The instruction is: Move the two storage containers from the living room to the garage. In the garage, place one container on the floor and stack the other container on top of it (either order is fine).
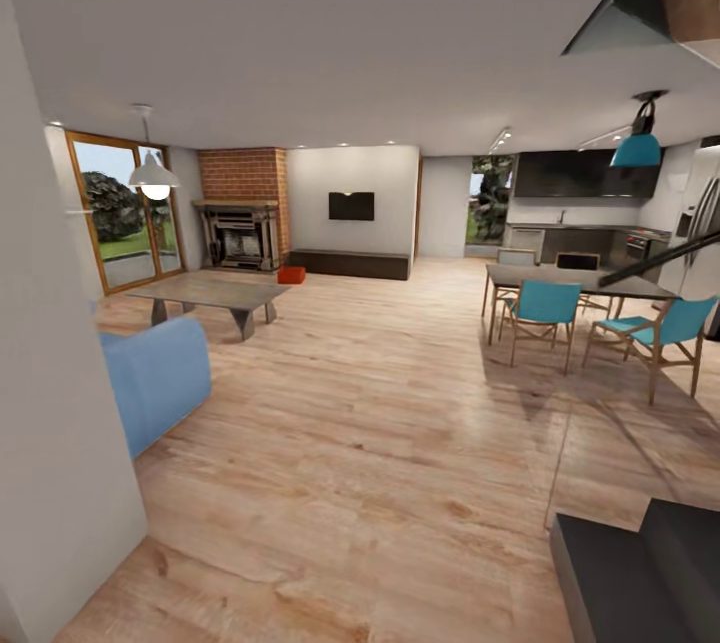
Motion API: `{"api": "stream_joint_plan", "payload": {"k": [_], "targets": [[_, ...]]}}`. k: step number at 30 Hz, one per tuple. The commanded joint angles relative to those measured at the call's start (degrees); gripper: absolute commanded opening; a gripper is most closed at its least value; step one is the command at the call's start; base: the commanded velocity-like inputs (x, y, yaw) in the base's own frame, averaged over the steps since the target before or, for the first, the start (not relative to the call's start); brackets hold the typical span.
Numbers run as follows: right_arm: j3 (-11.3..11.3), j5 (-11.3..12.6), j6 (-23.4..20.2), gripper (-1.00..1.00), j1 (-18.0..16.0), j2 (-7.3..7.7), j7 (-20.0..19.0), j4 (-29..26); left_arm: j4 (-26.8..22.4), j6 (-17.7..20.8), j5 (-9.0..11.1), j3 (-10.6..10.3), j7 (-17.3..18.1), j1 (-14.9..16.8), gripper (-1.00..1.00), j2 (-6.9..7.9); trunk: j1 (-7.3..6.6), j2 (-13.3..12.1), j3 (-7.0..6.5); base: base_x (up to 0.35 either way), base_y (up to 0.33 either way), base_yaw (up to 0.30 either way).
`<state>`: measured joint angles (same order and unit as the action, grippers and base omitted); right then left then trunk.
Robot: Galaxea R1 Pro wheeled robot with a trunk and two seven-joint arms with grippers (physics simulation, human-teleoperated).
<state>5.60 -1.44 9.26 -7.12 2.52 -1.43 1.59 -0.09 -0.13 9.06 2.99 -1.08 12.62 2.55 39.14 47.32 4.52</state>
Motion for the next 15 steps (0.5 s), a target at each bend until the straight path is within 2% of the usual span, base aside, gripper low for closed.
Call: {"api": "stream_joint_plan", "payload": {"k": [1, 15], "targets": [[0.3, -0.1, 0.3, 1.0, -0.1, 0.02, -0.1, 0.2, 0.0, 0.0, 0.3, 0.3, -0.1, 0.0, 1.0, -0.01, 0.04, 0.1, 0.09, 0.323, 0.0, 0.0], [0.3, 0.0, 0.1, 1.0, -0.1, -0.5, 0.0, 0.2, 0.0, 0.0, 0.3, 0.3, -0.1, 0.0, 1.0, -0.01, 0.04, 0.1, 0.09, 0.323, 0.0, 0.0]]}}
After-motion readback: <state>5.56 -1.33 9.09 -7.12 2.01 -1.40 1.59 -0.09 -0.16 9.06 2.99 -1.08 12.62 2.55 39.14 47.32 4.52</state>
